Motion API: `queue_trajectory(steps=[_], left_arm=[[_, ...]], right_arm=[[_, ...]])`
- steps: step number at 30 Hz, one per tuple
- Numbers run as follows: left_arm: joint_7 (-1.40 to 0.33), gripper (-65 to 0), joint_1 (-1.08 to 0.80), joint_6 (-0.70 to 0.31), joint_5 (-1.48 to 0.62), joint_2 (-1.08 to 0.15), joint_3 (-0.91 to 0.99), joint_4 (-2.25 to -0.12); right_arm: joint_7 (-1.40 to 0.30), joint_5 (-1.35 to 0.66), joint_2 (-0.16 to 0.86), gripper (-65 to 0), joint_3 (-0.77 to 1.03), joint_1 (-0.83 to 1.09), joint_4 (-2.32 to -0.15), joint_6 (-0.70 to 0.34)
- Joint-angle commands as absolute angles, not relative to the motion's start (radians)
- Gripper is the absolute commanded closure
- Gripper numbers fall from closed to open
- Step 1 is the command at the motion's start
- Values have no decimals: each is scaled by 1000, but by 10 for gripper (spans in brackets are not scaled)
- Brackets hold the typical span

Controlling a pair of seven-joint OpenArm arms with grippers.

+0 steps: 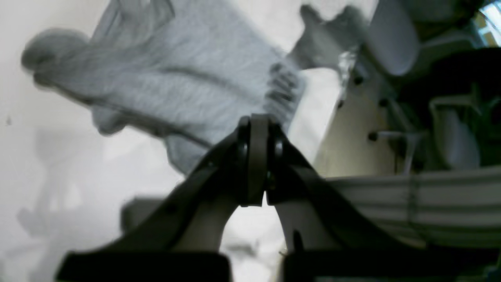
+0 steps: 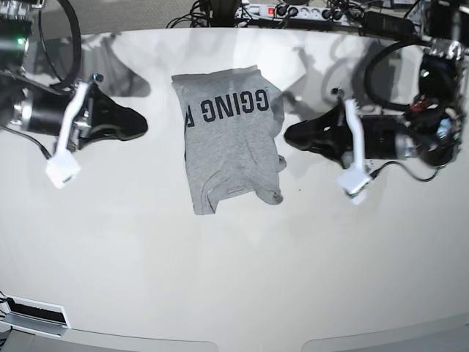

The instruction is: Layout the t-shirt on the table in an organized manner, then fold the t-shirt properly

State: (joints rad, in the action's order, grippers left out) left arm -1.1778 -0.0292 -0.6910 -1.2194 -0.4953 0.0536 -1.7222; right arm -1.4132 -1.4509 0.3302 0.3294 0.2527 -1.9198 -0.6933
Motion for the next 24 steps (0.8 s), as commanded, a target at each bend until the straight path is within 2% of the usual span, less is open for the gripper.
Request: queue_trajectory(steps=[1,11,15,19,24], left_arm=[[-1169,0,-58,-698,-1259,-522,86,-1775],[-1214,0,-521,-698,-1284,-551,246,-2045],[-1216,0,-723,-698,-1267,-551,284,-2086],[-1216,0,-876,-698,-1164,-545,285,-2087],[-1212,0,-1069,-687,-1068,-543,284,-2082]], right_arm=[[-1396,-1484,337,0,357,274,-1967,-698],[-1396,-1484,327,0,607,612,-2206,-698],[-1396,-1484,327,0,666,760,-2208,-698],[-1396,-1484,327,0,675,875,-2202,-698],[-1396,-1484,326,0,675,1001,-2082,-698]])
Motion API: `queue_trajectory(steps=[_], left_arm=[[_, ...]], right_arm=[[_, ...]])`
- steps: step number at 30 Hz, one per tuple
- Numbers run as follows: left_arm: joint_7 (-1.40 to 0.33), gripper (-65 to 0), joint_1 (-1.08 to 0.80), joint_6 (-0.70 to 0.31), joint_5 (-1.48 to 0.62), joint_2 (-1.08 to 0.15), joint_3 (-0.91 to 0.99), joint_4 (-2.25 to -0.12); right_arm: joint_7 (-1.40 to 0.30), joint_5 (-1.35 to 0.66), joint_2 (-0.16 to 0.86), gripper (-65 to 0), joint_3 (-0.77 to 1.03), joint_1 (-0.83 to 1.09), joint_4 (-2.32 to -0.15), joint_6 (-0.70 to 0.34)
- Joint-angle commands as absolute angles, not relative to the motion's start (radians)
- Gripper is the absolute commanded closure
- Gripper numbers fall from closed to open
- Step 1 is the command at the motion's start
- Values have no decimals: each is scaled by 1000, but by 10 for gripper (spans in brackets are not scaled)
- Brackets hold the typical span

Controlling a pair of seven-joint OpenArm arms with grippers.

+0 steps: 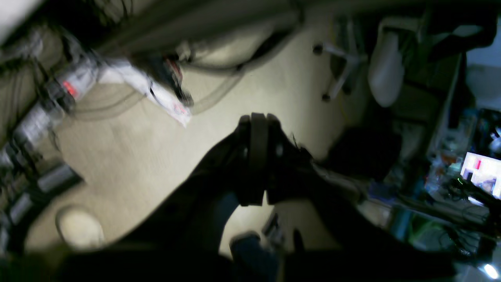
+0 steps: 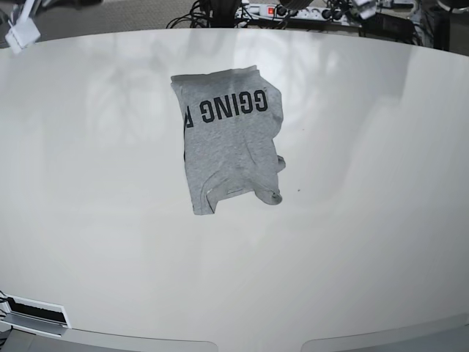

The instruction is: Layout the t-shirt on the table in an organized manner, then fold the t-shirt properly

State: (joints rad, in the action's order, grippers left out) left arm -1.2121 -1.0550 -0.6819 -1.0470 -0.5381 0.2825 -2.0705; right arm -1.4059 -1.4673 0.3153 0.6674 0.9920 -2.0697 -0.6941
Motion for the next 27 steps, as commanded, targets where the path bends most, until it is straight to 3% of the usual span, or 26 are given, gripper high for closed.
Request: queue_trajectory(steps=[1,6,12,21,27], left_arm=[[-1206,0,-1103,-679,-1062,-543,284,-2072],[-1092,0,-1163,-676,-997,-541,235,-1927],[-1023,0,-993,-643,-867,-489,91,-1618],[-801,0,-659,-605,-685,-383,-8,-1106],[-484,0,-527,-569,-471,-328,-8,-882]], right_arm=[[-1396,-1484,327,0,674,1014,-2033,-698],[-1396,-1425,327,0,674,1007,-1750,-698],[-1357,-1219,350,0,602,899,-1458,-698],[-857,-707,368,0,207,694,-1123,-698],[-567,-398,360,0,-43,545,-931,-698]])
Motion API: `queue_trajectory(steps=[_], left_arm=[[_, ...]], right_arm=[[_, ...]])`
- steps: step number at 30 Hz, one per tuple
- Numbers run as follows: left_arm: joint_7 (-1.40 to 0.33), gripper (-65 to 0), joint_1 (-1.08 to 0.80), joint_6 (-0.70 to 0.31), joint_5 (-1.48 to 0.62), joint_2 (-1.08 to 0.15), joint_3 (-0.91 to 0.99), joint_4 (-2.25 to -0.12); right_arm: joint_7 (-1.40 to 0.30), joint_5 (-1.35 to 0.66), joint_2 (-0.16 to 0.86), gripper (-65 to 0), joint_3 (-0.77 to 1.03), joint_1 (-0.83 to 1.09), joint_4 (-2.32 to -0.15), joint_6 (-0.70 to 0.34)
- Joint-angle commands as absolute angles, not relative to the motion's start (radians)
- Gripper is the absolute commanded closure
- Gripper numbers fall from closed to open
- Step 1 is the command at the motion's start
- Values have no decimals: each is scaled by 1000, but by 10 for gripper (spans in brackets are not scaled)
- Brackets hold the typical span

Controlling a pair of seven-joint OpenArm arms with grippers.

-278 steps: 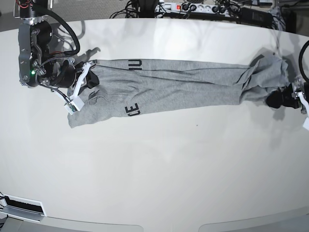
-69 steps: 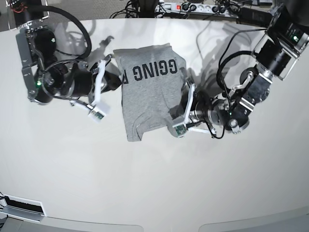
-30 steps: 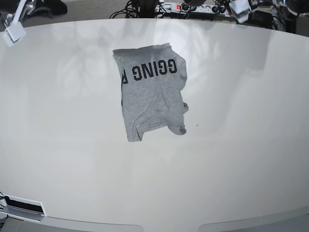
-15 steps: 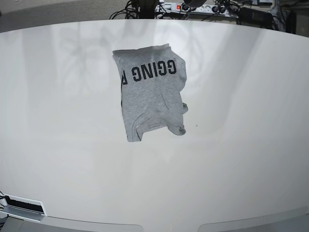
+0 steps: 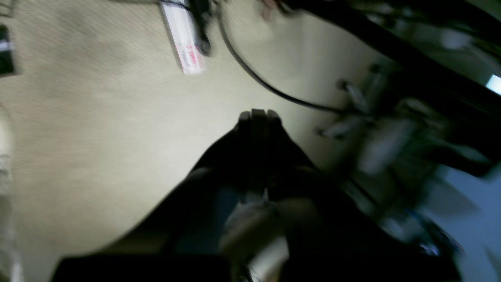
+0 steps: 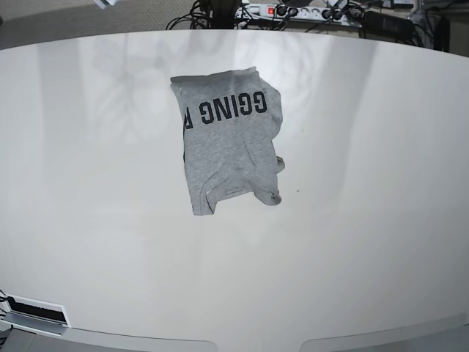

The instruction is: Layout the t-shirt on the table in an organized manner, then fold the t-shirt properly

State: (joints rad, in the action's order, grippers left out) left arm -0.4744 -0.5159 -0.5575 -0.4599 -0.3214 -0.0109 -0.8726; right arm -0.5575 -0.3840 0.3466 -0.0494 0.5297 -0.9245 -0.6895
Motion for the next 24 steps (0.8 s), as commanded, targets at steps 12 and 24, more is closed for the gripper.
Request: queue_trajectory(steps=[12,24], left_arm=[[202,0,-370,-263,-147,-230,-8,-530],[203,0,-290,-87,-318,-183,-151,-487]], right_arm=[[-331,-72,209,0,-219,359,-730,-371],[-332,-74,182,0,-219,290,-731,-364]])
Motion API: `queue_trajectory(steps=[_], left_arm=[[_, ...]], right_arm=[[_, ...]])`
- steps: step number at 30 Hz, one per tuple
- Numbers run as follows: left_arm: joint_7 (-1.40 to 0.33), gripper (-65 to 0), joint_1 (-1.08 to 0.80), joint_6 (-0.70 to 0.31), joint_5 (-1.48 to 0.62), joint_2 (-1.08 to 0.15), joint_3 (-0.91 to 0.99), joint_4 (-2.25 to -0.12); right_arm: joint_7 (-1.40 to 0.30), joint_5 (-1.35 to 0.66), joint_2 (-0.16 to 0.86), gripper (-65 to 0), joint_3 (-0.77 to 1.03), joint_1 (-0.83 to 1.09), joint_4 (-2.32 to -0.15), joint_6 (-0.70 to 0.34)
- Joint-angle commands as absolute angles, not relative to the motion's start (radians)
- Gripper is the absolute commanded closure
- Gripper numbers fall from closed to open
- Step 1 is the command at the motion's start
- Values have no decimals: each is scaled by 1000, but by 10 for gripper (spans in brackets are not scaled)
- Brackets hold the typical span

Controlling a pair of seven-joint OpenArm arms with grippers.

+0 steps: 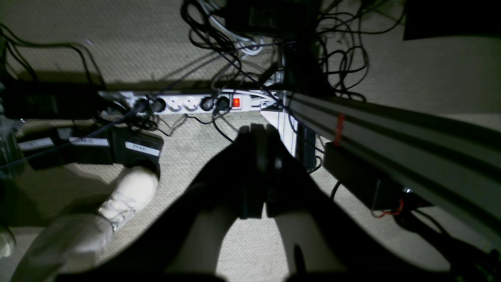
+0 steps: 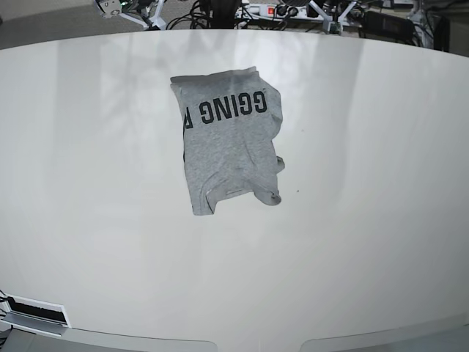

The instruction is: Layout the t-shirt on the table in an organized manner, then fold the t-shirt properly

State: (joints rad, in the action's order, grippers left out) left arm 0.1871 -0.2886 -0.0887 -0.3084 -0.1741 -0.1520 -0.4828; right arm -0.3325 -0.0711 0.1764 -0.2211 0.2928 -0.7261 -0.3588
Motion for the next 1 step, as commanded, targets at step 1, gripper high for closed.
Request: queue_trajectory(steps=[1], left_arm=[[203,0,-290,-81,-329,-183,-146,-488]], right_arm=[[-331,-74,183,0,-219,288,-731,-371]])
